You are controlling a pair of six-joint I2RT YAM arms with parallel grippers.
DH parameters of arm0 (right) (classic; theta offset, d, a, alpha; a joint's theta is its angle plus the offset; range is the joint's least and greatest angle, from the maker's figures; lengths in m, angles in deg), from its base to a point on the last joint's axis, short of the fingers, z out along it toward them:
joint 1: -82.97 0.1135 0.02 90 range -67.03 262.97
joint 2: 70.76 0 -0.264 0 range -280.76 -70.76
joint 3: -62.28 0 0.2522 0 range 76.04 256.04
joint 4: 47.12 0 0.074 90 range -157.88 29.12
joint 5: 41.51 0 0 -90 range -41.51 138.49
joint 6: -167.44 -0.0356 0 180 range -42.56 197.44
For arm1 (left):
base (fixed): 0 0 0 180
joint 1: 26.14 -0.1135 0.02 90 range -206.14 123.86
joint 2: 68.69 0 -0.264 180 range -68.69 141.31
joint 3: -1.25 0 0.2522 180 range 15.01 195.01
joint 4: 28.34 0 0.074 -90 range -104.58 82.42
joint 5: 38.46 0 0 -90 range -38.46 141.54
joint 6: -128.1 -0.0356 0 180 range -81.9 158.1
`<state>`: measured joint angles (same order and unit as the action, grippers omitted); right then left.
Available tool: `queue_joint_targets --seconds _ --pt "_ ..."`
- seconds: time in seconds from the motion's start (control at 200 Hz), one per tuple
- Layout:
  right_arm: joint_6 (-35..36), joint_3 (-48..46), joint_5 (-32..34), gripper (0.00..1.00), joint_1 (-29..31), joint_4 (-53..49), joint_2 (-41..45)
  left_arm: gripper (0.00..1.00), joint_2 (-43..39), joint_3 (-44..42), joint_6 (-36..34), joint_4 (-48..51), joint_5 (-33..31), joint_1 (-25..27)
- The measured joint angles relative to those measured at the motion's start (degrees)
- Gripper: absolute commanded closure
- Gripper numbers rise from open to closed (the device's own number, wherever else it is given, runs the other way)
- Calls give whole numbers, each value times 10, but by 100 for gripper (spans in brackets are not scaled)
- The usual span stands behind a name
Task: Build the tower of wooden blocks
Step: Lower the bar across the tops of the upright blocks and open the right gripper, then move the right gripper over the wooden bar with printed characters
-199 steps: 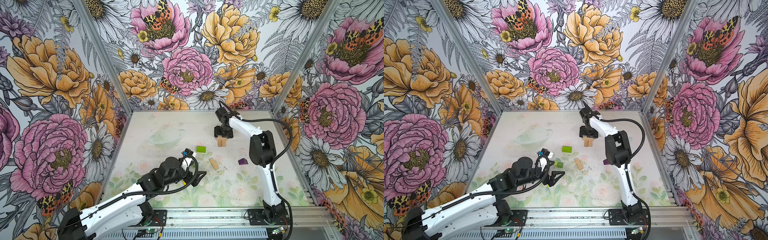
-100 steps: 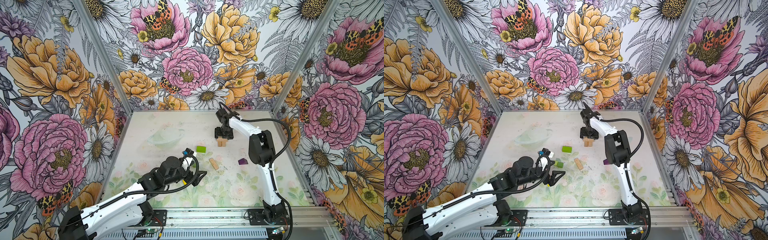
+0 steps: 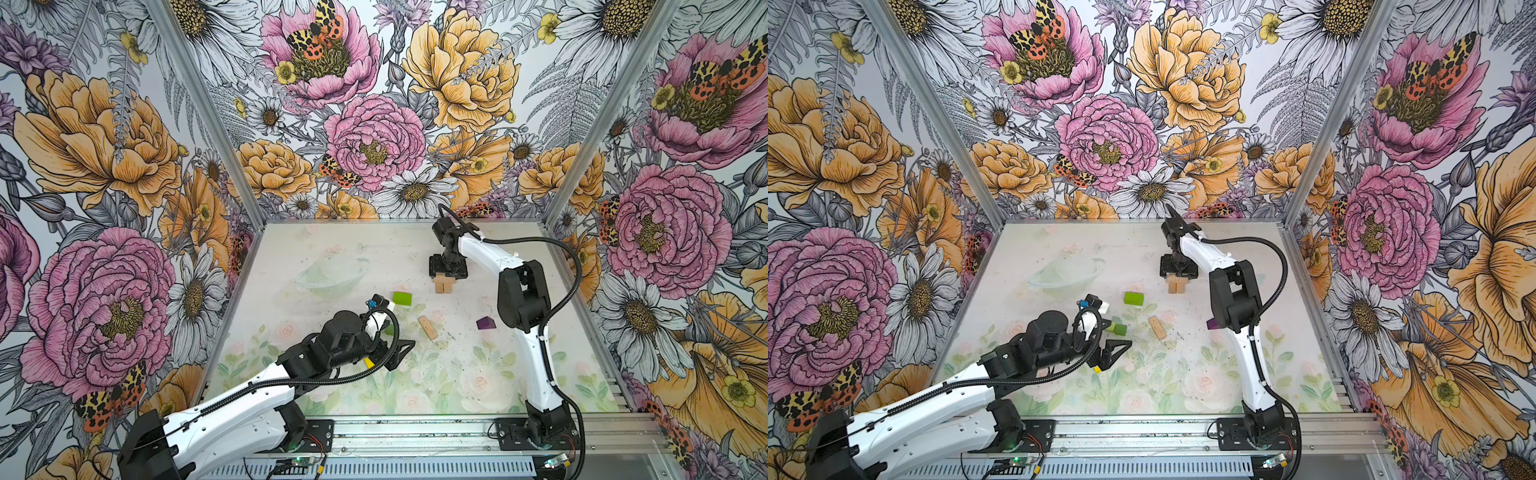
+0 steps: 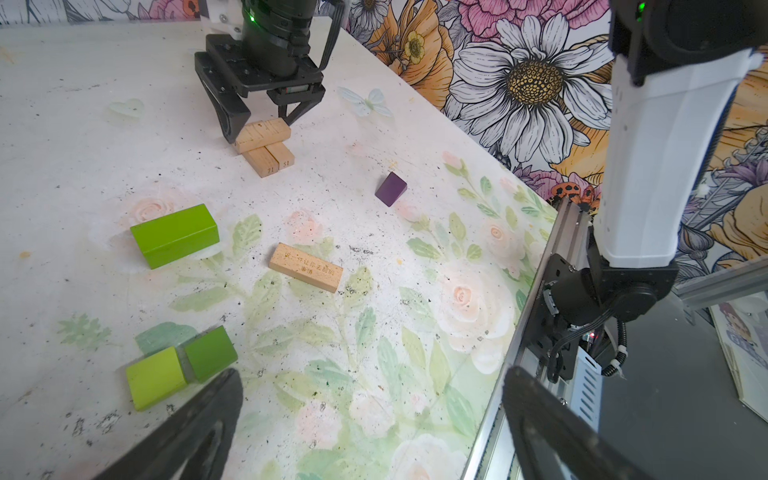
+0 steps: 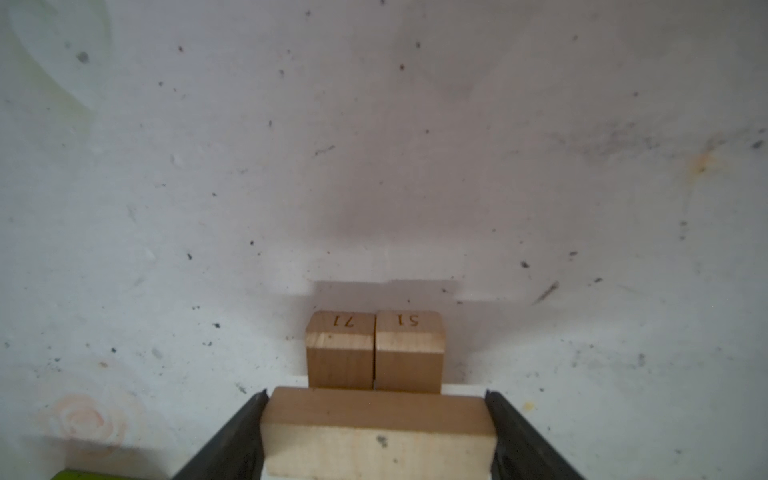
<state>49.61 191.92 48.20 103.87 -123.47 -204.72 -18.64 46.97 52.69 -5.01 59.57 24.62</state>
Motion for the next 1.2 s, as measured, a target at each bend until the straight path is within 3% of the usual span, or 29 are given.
queue_joint_targets --seconds 0.285,0.495,0.796,1.011,1.201 --pt "4 -3 -4 14 0 0 8 1 -11 0 3 2 -1 0" --pt "3 -50 -3 13 0 2 70 1 -38 0 16 14 -25 20" --pt "-17 -165 0 13 27 25 186 1 -73 4 36 52 -105 109" --pt "-62 -262 12 13 85 44 271 1 -124 -2 59 72 -177 183" --pt "-105 -352 21 14 151 72 321 1 -178 -28 77 83 -212 216"
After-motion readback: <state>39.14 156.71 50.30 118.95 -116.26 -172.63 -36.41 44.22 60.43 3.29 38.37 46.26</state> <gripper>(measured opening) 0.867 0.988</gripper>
